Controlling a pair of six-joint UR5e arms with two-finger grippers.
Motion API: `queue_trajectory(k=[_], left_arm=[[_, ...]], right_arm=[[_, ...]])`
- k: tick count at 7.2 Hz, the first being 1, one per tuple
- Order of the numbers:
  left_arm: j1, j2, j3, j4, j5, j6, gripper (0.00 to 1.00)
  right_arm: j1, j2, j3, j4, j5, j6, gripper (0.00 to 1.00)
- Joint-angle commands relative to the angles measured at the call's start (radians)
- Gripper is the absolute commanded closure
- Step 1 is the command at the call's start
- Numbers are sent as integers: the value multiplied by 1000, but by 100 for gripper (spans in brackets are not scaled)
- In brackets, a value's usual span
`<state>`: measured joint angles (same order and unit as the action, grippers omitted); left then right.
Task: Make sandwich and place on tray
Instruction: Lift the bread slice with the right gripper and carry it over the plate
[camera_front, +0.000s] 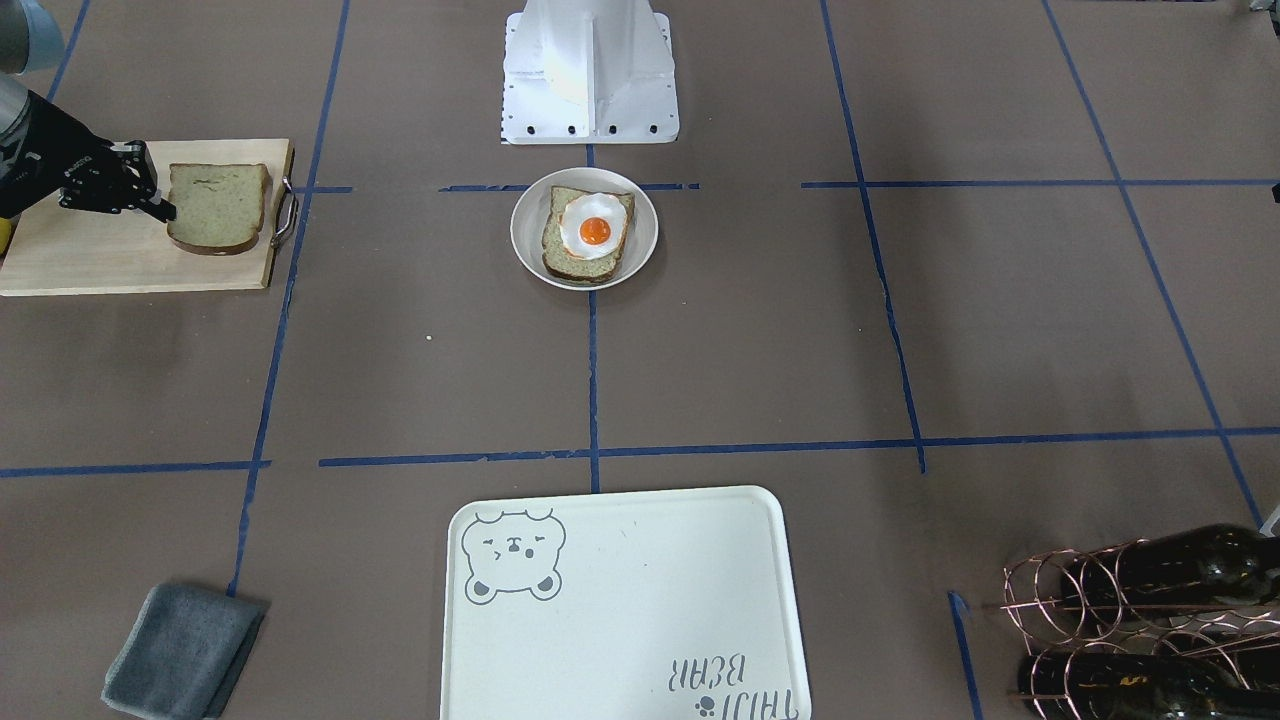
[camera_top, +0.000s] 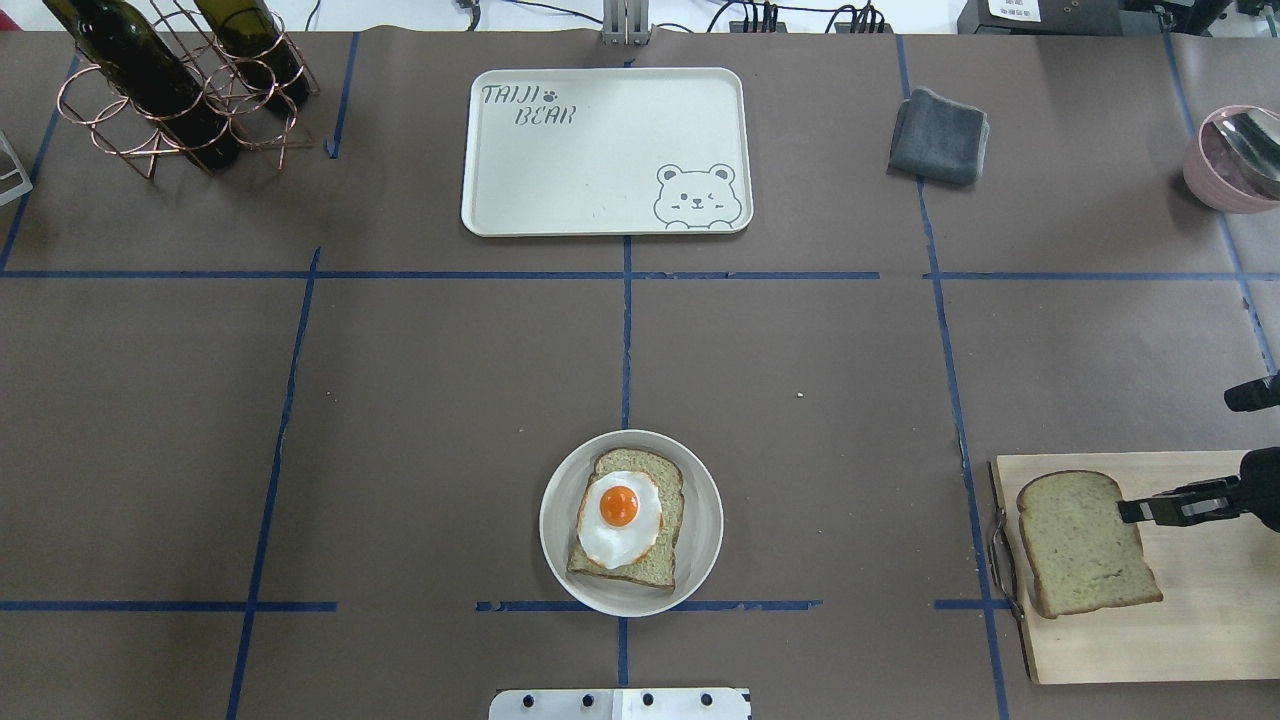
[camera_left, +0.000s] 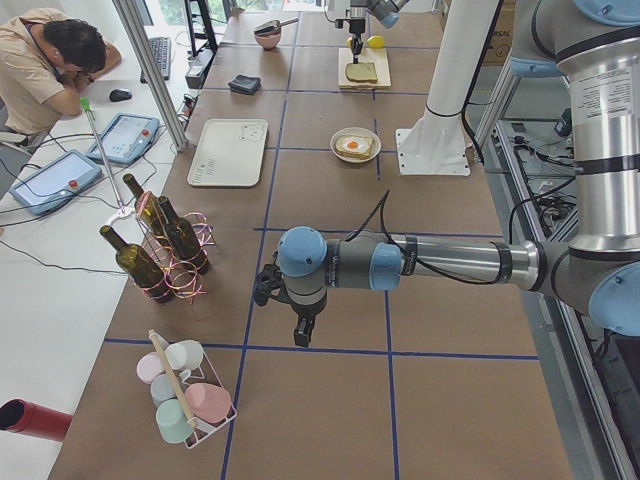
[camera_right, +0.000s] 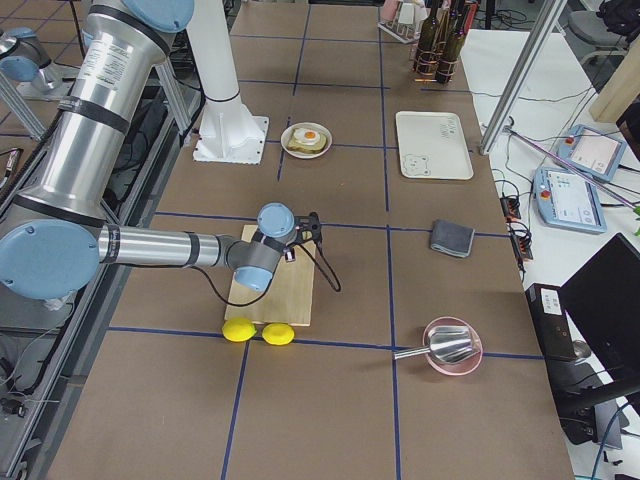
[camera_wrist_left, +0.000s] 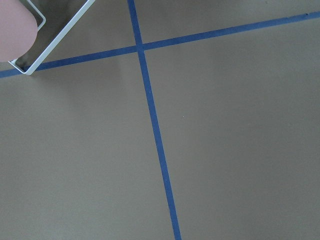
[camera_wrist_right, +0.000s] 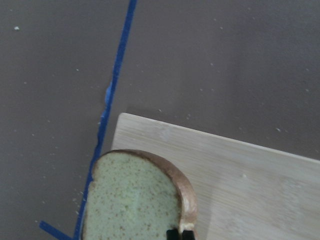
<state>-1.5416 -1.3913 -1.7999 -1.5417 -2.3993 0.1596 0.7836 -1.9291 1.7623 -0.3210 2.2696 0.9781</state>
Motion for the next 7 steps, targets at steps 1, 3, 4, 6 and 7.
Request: queue_trajectory(k=[1,3,4,6,7], left_arm=[[0,0,16,0,0,0,0],[0,-2,16,0,0,0,0],[0,-2,16,0,0,0,0],[0,-2,16,-2,0,0,0],[0,-3,16,-2,0,0,0]], right_arm=[[-3,147,26,-6,5,74,100],[-27,309,25,-18,-1,228,100],[-41,397,25,-53,-8,301,100],[-110,560,25,-151,-72,410,100],[-207,617,23,-191,-214,418,100]])
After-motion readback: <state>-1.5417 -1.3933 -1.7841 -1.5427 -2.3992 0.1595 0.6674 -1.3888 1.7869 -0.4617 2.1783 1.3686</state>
